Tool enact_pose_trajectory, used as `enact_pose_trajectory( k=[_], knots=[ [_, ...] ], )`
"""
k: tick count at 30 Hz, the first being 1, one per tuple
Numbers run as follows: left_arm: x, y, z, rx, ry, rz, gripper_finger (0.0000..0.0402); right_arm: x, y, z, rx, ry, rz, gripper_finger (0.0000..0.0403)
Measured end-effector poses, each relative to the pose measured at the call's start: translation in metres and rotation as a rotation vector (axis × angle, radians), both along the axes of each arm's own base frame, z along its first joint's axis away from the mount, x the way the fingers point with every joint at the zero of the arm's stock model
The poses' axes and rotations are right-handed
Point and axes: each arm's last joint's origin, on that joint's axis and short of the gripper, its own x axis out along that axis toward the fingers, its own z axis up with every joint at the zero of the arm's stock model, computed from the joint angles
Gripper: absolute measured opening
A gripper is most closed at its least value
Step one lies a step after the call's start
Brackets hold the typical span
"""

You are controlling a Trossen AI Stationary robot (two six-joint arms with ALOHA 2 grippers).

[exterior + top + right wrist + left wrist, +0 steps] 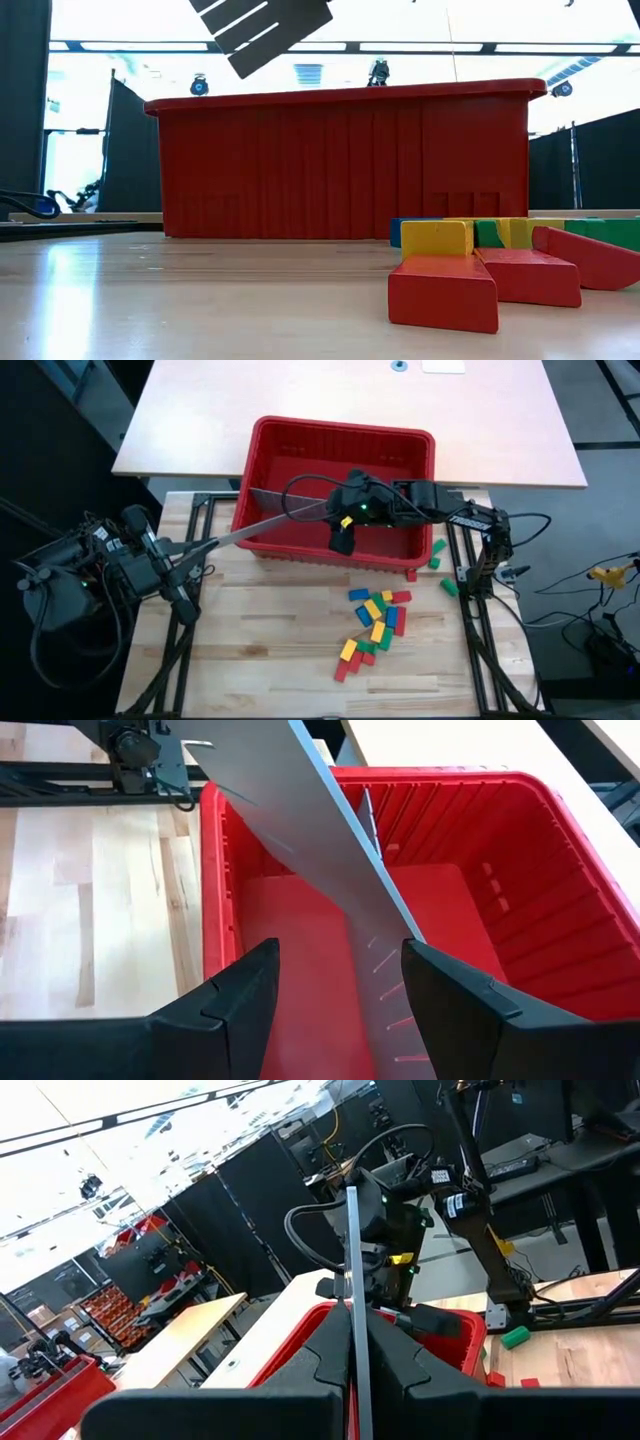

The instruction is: Sort blocks

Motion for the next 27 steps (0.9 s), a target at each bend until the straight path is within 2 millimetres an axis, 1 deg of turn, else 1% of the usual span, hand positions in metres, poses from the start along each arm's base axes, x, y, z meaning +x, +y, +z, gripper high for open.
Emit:
enact_pose_trajectory(
  k=[20, 27],
  knots=[
    [-0.0001, 0.0, 0.0, -0.006, -0.004, 0.002, 0.0, -0.0066, -0.002, 0.0035, -0.031, 0.01, -0.026, 0.0195],
    [-0.0003, 0.0005, 0.0002, -0.005, -0.008, 0.013, 0.0, 0.0012, -0.0067, -0.0044, -0.033, 0.037, -0.025, 0.0195]
  ],
)
